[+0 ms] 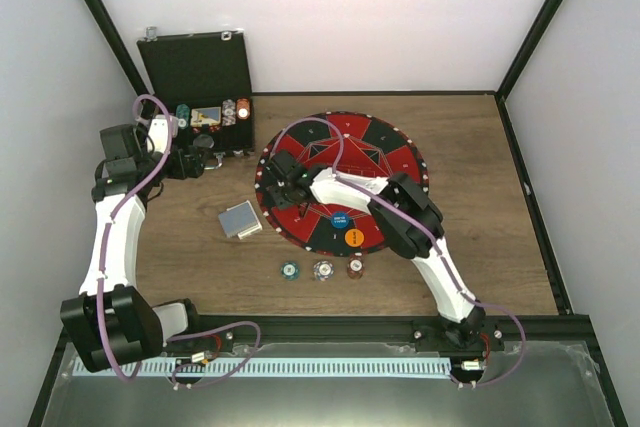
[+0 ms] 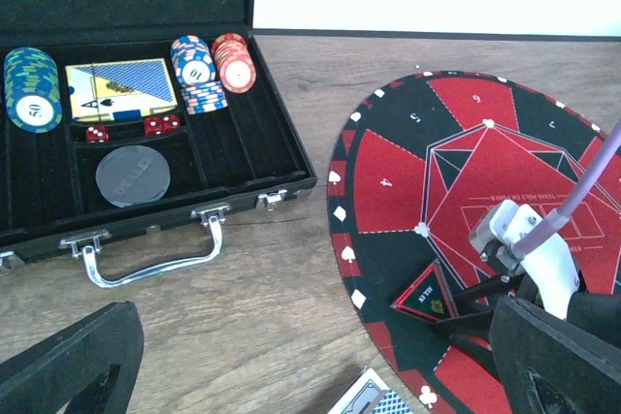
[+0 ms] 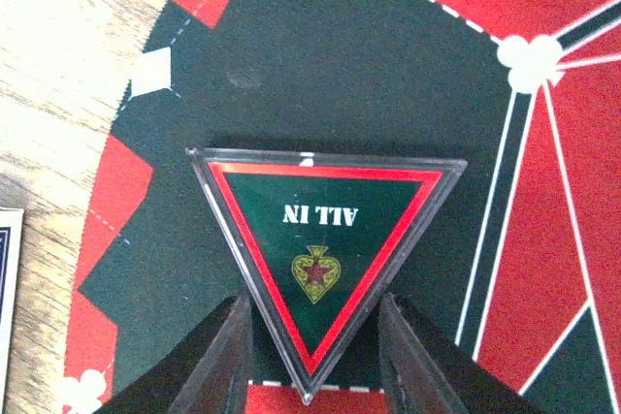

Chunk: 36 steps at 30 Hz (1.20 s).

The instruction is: Distribute texas hold em gaming equipment

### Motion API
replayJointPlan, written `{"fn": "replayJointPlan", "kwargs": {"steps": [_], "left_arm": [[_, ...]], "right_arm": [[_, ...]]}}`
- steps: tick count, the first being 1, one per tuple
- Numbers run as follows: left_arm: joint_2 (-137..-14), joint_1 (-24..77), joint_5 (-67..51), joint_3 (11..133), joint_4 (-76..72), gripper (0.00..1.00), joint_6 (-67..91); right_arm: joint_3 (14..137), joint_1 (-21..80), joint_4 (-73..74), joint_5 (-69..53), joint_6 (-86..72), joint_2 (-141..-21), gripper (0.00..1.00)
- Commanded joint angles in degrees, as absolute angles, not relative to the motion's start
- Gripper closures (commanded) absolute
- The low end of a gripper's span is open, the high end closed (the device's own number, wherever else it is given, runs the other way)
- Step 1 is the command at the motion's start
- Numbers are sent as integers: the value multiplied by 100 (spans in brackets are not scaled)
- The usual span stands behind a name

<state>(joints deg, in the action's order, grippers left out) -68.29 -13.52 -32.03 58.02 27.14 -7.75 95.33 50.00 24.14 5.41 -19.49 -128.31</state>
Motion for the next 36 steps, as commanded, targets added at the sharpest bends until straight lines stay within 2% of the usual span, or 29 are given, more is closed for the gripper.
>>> {"fn": "replayJointPlan", "kwargs": {"steps": [1,5,9,14,19,25,36], "left_arm": [[-6890,-1376,-3359,5912,2767,0,-791],[-6866,-1372,-3391,5924,2817,0,-779],[-6842,-1378,-3478,5919,2854,0,-726],[-6838,-1384,-3563,5915,2871,0,-675],[-6887,-1380,-3632,5956,2968,0,-764],[-6987,-1380,-3747,6024,3058,0,-791],[-7045,-1385,-3822,6114,3124,0,-844]], "right_arm": [[9763,4939,2759,477,-1755,-12746,56],[9091,4929,2708,670,-1827,-12038,39],[8020,4826,2593,791,-2024,-11209,33],[6653,4589,2482,874,-2247,-10273,32],[5936,4442,2421,896,-2324,-9772,32],[5781,4429,2347,709,-2308,-9808,33],[5859,4430,2222,534,-2264,-10285,40]]}}
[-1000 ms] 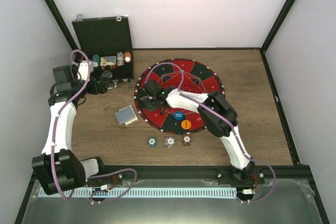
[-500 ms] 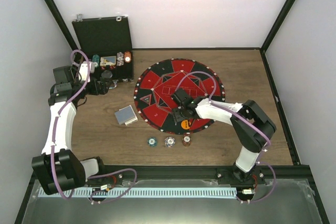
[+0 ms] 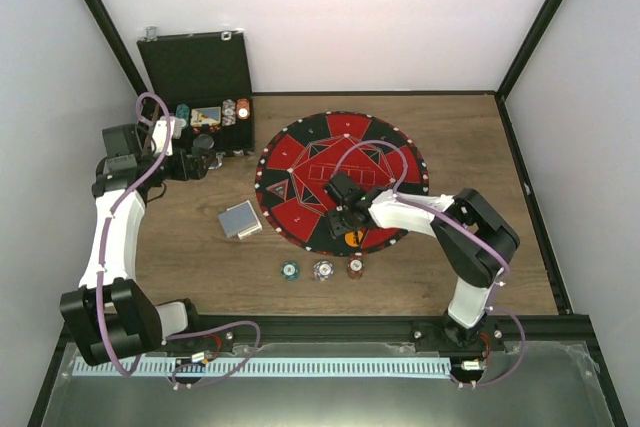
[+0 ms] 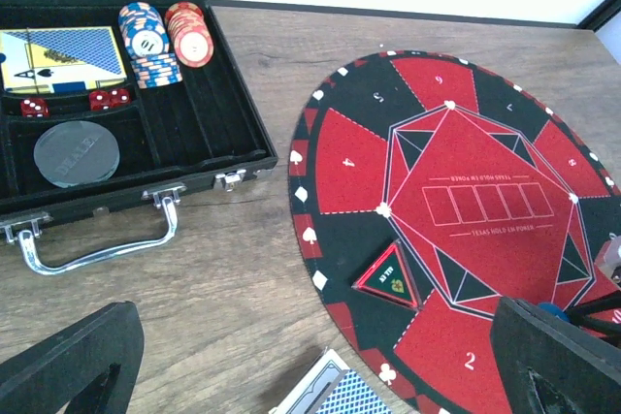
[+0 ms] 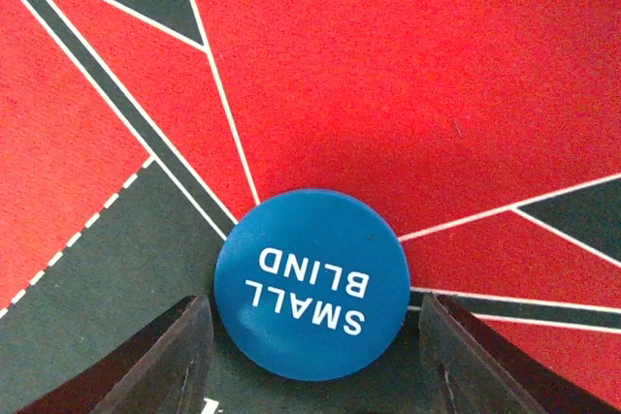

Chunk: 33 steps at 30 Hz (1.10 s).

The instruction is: Distribute texas hold em gaming equipment

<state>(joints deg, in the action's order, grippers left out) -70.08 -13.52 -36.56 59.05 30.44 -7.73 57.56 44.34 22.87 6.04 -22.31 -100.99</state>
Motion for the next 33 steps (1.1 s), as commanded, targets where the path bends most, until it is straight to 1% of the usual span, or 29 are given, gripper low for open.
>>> {"fn": "replayJointPlan", "kwargs": {"steps": [1,4,10,16,21,23,24,28,33], "left_arm": [[-7048,-1388,-3838,6131,3140,0,-865],[-7048,-1385,-3819,6159,3163,0,-894],[-7040,-1387,-3789,6172,3179,0,-895],[-7046,-1385,-3787,6233,3184,0,-852],[-7140,-1383,-3947,6376,3330,0,-866],[-7157,-1387,-3968,6447,3411,0,-934],[-7155,-1381,-3976,6465,3438,0,-959],[-7097,-1394,-3995,6495,3446,0,-1016],[-7043,-1402,-4038,6503,3450,0,-1001]], "right_arm": [[5840,4430,2196,502,-2266,-10291,40],[5759,4431,2137,556,-2294,-10301,43],[5863,4431,2162,1006,-2319,-10447,58],[6346,4245,2188,1481,-2271,-10770,67],[6879,3818,2150,1493,-2131,-11144,69],[7064,3802,2251,1497,-2067,-11185,65],[7077,3803,2267,1449,-2054,-11122,59],[6785,3966,2241,1445,-2096,-10626,42],[6205,4379,2157,1353,-2264,-9936,33]]}}
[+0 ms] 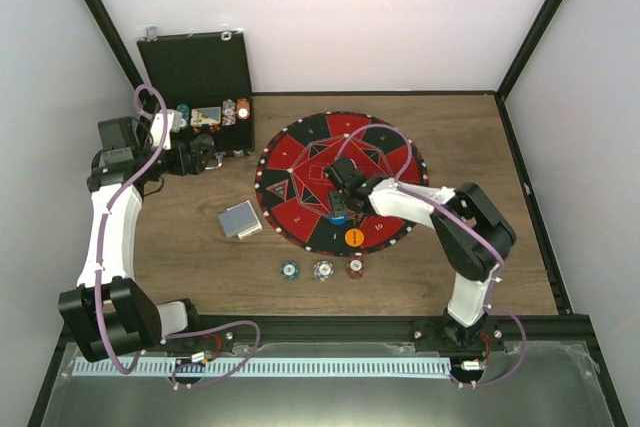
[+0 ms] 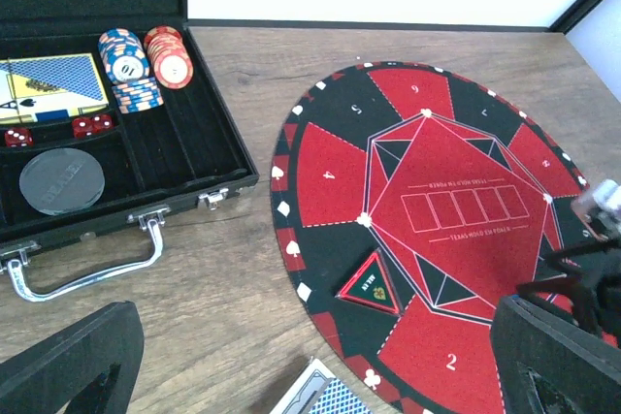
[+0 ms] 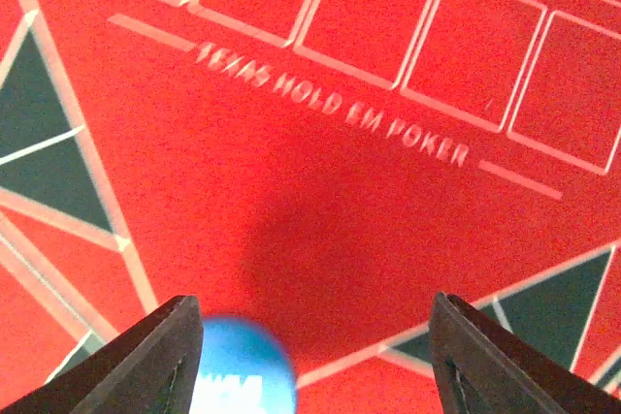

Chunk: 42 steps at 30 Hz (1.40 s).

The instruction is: Distribute texas hold em gaming equipment

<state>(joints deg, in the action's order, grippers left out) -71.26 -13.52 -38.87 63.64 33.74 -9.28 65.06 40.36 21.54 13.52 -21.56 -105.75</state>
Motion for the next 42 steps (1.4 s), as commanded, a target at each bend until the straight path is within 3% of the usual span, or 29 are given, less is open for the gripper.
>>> {"fn": "replayJointPlan", "kwargs": {"steps": [1,9,17,25,33,42], "left_arm": [[-7040,-1402,-4049,6508,3453,0,-994],[-7042,-1413,-4187,6575,3504,0,-926],[-7107,-1409,-4236,6723,3571,0,-906],[-7204,-1421,-4228,6884,3567,0,-826],[-7210,-1423,-4304,6899,3571,0,-793],[-7238,-1420,-4412,6907,3723,0,-943]], "right_arm": [[6123,4488,2161,1353,-2301,-9876,32],[5686,4803,2101,1336,-2505,-9998,31],[5792,4805,2104,1451,-2432,-10423,44],[5897,4765,2067,1993,-2351,-10734,65],[6271,4280,1876,2059,-2103,-11036,67],[7487,3531,1913,2066,-1721,-11899,66]]}}
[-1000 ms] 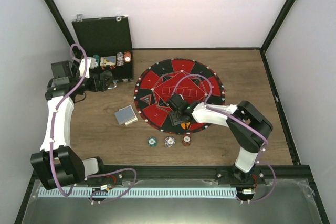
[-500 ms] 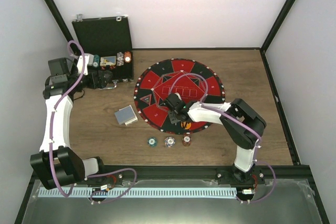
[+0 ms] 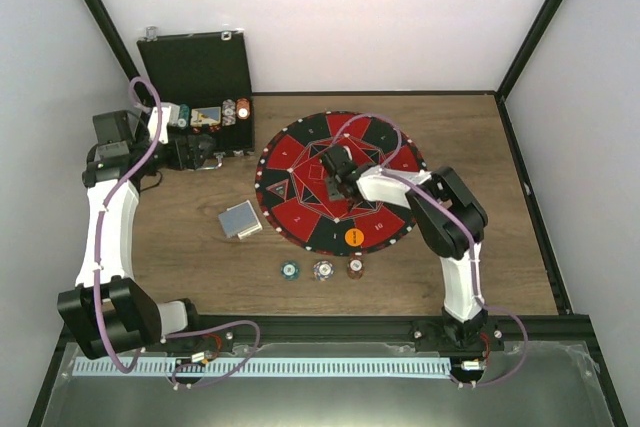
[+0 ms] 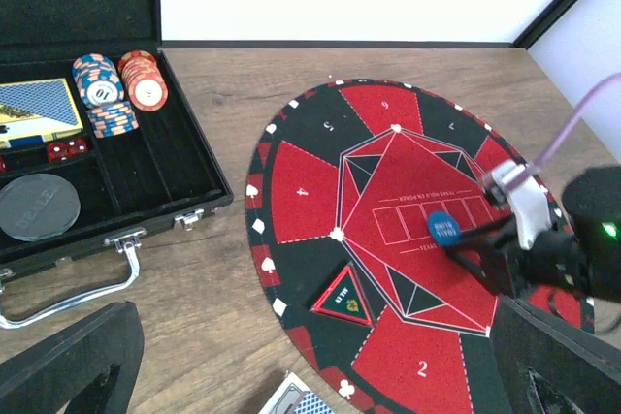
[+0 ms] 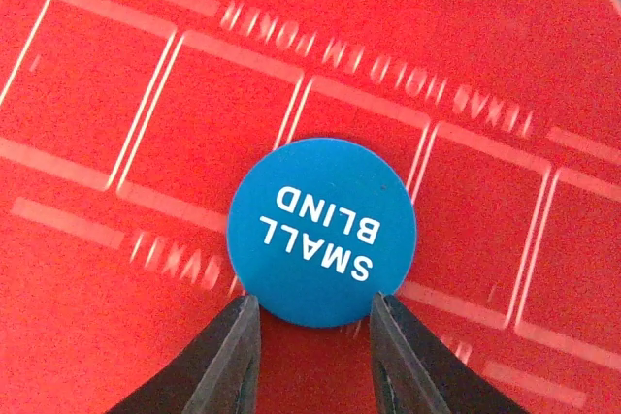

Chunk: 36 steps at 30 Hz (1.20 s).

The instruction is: Distribute texas hold em gaming equipment

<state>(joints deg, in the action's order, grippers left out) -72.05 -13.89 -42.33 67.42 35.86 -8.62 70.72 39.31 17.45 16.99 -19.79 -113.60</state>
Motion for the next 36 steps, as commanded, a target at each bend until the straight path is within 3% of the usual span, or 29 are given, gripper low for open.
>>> {"fn": "replayJointPlan", "kwargs": {"steps": [1,17,20,23,31,36], "left_arm": [[-7241,-1417,-4432,6905,3738,0,-957],[-7497,-1432,-4330,7082,4013,0,-1088],[-7537,-1452,-4288,7084,4001,0,-1029],[-7646,-1481,-4390,7083,4104,0,-1051],[-7696,-1576,-4381,7116,4266,0,-1206],[-7665,-1592,-4392,7179,4451,0,-1394]], "right_arm": [[7625,3466,1916,2057,-1692,-11989,66],[9918,2962,2505,2061,-851,-13304,62],[9995,2962,2718,1873,-979,-13174,55],[9565,3021,2752,1680,-1203,-12676,45],[7396,3816,2863,1607,-1707,-10578,39],[6506,4463,3203,1445,-2273,-9960,33]]}}
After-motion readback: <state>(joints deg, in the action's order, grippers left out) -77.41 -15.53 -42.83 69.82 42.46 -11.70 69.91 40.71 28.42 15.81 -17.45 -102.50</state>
